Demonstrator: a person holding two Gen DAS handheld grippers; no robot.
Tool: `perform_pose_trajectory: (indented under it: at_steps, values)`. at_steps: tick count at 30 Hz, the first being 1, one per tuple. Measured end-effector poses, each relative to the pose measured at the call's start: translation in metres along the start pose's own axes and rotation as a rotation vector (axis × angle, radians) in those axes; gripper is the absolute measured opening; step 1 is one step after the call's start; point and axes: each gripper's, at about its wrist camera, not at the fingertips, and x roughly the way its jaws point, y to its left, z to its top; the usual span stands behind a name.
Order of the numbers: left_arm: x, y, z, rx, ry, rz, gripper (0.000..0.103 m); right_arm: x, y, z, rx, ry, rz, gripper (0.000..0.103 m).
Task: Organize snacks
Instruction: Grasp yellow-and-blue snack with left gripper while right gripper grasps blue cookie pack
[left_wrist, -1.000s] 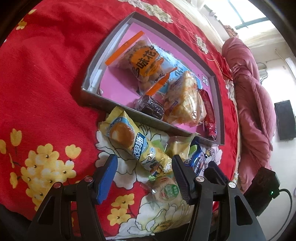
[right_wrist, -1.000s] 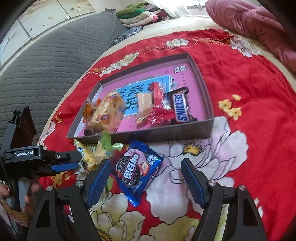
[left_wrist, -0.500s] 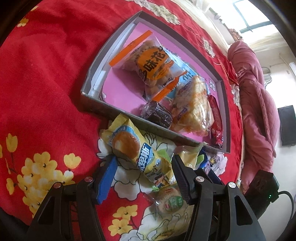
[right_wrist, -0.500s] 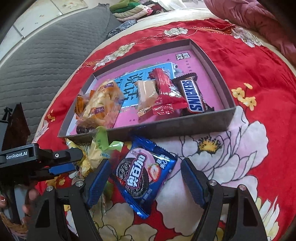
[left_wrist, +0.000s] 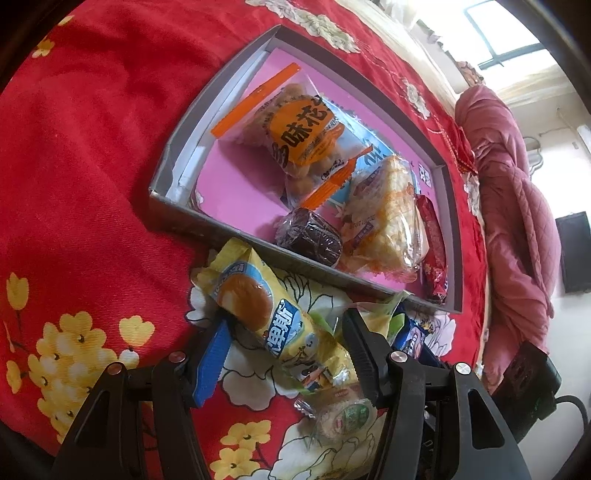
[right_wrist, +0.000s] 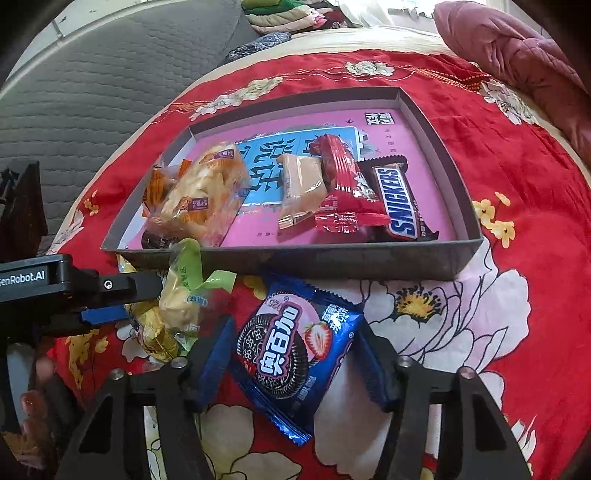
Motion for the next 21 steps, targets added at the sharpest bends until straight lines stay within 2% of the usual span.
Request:
perform_pose_trajectory:
  at_steps: [2, 4, 5, 12, 21]
  values:
    - [-0.001, 0.001, 0.000, 0.002, -0.004, 0.013, 0.049, -0.001, -0.002, 0.000, 0.007, 0.000, 0.009, 0.058]
    - [-0.002, 0.004, -0.001, 0.009, -0.002, 0.013, 0.044, -0.002, -0.005, 0.001, 0.016, -0.001, 0.019, 0.057]
    - [-0.002, 0.005, -0.002, 0.008, -0.001, 0.007, 0.037, -0.002, -0.006, 0.001, 0.018, -0.001, 0.022, 0.057]
    - [-0.008, 0.005, -0.005, 0.038, -0.001, -0.017, 0.031, -0.006, -0.010, 0.001, 0.034, -0.008, 0.040, 0.056]
    - [-0.035, -0.006, -0.004, 0.113, -0.062, -0.011, 0.028, -0.020, -0.024, 0.000, 0.097, -0.046, 0.080, 0.056]
